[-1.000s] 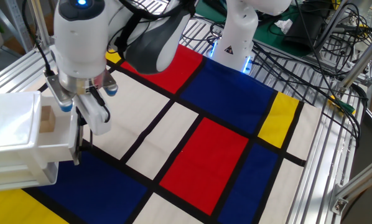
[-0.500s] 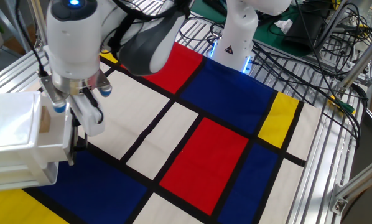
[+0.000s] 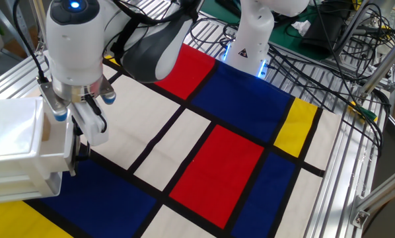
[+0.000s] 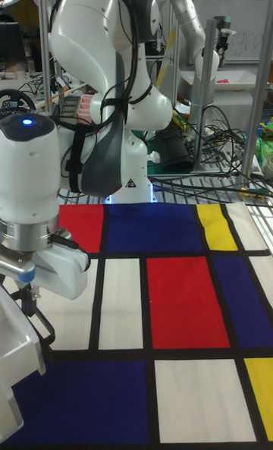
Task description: Use the gripper to push and close the drawer
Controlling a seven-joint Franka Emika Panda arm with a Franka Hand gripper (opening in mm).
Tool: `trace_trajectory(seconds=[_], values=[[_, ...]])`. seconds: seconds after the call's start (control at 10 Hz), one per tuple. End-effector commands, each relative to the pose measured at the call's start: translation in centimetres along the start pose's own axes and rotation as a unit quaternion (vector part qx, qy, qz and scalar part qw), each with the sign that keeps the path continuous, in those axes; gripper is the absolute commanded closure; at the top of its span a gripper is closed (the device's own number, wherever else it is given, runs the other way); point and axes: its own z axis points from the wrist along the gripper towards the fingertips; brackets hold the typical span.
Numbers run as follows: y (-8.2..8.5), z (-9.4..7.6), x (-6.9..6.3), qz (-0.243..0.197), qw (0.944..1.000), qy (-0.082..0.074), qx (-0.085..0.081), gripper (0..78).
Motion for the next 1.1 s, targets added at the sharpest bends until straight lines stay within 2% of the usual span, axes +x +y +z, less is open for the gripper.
trace_trajectory(seconds=[0.1, 0.2, 0.3, 0.4, 0.6, 0.7, 1.1], values=[[-0.9, 1.7, -0.6, 0.004, 0.9998, -0.017, 0.008, 77.6], [-1.0, 1.2, -0.7, 0.004, 1.0000, -0.006, -0.003, 77.6], [-0.6, 0.4, -0.8, 0.011, 0.9995, 0.020, -0.021, 77.6], [-0.5, 0.3, -0.8, 0.015, 0.9988, 0.038, -0.026, 77.6], [-0.5, 0.3, -0.8, 0.022, 0.9978, 0.061, -0.016, 77.6], [-0.5, 0.3, -0.8, 0.034, 0.9973, 0.064, -0.009, 77.6], [-0.5, 0.3, -0.8, 0.048, 0.9956, 0.079, -0.008, 77.6]])
